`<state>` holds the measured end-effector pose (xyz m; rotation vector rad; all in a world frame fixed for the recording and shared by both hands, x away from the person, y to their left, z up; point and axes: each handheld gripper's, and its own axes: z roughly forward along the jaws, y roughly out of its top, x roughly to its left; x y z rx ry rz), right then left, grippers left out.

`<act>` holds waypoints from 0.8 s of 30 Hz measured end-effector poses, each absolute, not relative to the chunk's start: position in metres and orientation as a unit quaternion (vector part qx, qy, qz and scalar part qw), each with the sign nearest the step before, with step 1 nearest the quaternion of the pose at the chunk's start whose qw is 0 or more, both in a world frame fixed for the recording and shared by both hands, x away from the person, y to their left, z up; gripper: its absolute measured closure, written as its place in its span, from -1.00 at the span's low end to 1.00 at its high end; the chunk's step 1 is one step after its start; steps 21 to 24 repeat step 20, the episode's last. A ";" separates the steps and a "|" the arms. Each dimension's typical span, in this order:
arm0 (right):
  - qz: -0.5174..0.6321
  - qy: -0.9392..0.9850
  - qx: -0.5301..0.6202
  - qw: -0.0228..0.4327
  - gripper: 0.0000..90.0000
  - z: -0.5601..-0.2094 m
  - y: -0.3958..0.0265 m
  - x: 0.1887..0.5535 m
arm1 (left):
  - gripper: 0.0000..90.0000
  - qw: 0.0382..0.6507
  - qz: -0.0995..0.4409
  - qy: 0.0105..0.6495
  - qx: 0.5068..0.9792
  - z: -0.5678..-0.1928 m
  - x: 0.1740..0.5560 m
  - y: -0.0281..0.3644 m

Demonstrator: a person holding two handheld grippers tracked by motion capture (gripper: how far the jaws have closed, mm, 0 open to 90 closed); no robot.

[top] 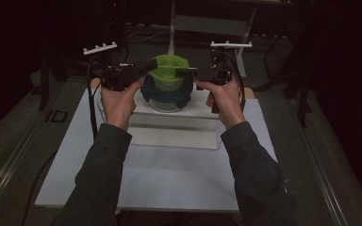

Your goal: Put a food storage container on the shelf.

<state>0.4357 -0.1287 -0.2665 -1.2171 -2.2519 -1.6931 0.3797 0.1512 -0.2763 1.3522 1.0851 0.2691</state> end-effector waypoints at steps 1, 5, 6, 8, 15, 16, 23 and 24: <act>-0.553 -0.733 -0.395 0.034 -0.15 -0.266 -0.130 0.436 | 0.14 0.640 0.118 0.476 0.591 -0.276 0.380 0.151; -0.557 -0.729 -0.398 0.017 -0.25 -0.263 -0.136 0.435 | 0.13 0.639 0.122 0.478 0.590 -0.276 0.380 0.154; -0.559 -0.728 -0.397 0.014 -0.27 -0.262 -0.137 0.434 | 0.13 0.640 0.124 0.479 0.589 -0.276 0.379 0.154; -0.563 -0.725 -0.397 0.009 -0.28 -0.261 -0.140 0.433 | 0.12 0.638 0.128 0.480 0.588 -0.275 0.378 0.156; -0.572 -0.720 -0.392 -0.016 -0.28 -0.256 -0.153 0.424 | 0.09 0.634 0.147 0.489 0.581 -0.273 0.372 0.165; -0.573 -0.719 -0.393 -0.017 -0.28 -0.256 -0.154 0.424 | 0.09 0.633 0.150 0.490 0.580 -0.273 0.372 0.167; -0.572 -0.718 -0.396 -0.017 -0.28 -0.257 -0.159 0.423 | 0.08 0.632 0.156 0.492 0.578 -0.271 0.369 0.170; -0.572 -0.718 -0.396 -0.017 -0.28 -0.257 -0.159 0.423 | 0.08 0.632 0.156 0.492 0.578 -0.271 0.369 0.170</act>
